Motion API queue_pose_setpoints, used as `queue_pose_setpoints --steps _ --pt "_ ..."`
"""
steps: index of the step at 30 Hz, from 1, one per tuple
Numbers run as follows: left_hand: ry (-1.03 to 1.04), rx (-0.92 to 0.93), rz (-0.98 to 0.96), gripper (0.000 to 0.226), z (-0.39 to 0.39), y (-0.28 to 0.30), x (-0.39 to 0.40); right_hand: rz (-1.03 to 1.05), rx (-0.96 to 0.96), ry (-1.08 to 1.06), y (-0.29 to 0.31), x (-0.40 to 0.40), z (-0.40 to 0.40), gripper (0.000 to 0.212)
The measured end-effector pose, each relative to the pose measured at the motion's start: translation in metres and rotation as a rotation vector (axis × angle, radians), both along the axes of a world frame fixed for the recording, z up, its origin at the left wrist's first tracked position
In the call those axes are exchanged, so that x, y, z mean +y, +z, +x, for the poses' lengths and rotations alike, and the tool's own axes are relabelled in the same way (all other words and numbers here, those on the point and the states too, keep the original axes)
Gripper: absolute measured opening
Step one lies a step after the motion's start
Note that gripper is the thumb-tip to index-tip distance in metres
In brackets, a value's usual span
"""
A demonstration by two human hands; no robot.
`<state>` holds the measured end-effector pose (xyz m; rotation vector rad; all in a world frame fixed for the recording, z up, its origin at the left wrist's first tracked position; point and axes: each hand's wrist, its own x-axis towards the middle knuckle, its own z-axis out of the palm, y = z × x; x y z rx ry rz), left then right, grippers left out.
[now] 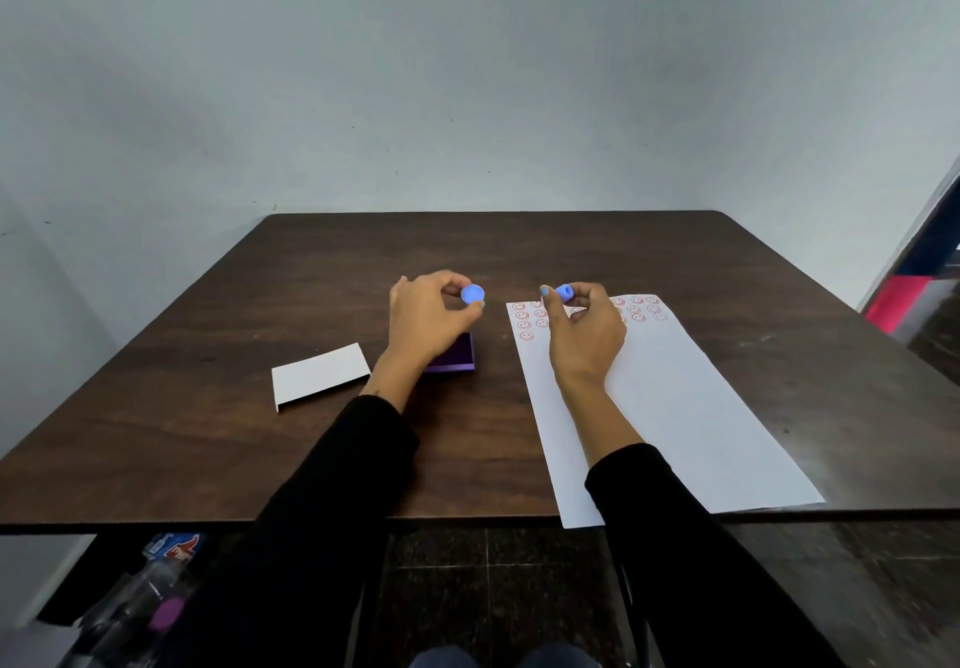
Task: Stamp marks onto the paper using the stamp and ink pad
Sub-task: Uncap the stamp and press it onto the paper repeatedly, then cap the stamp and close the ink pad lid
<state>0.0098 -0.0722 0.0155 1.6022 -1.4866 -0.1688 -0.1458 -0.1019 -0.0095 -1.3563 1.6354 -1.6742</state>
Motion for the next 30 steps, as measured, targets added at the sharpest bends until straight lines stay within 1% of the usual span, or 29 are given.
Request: queue_pose_setpoints --steps 5,8,10,11,15,18,21,25,30 --pt "0.103 0.025 -0.075 0.022 0.007 -0.008 -0.001 -0.001 0.0 -0.014 -0.003 -0.003 -0.001 0.028" --pt "0.128 -0.035 -0.144 0.021 0.01 -0.006 -0.002 0.008 0.009 -0.025 -0.004 -0.004 -0.001 0.029" --pt "0.117 -0.062 -0.157 0.022 0.009 -0.006 -0.002 -0.003 0.025 -0.026 0.001 -0.005 -0.001 0.029" --pt "0.113 -0.08 -0.163 0.022 0.008 -0.006 -0.003 -0.015 0.004 -0.018 0.005 -0.005 0.001 0.027" --pt "0.113 -0.142 -0.16 0.026 0.008 -0.006 -0.004 -0.067 -0.2 0.093 0.028 -0.008 0.021 0.019" --pt "0.11 -0.157 -0.143 0.028 0.011 -0.006 -0.003 -0.074 -0.275 0.186 0.036 -0.009 0.041 0.019" --pt "0.089 -0.172 -0.119 0.029 0.012 -0.007 -0.003 -0.091 -0.299 0.278 0.036 -0.008 0.055 0.02" --pt "0.073 -0.183 -0.144 0.025 0.012 -0.007 -0.004 -0.085 -0.267 0.353 0.017 -0.005 0.062 0.021" --pt "0.043 -0.122 -0.125 0.028 0.01 -0.008 -0.005 -0.071 -0.283 0.381 0.006 -0.006 0.061 0.022"
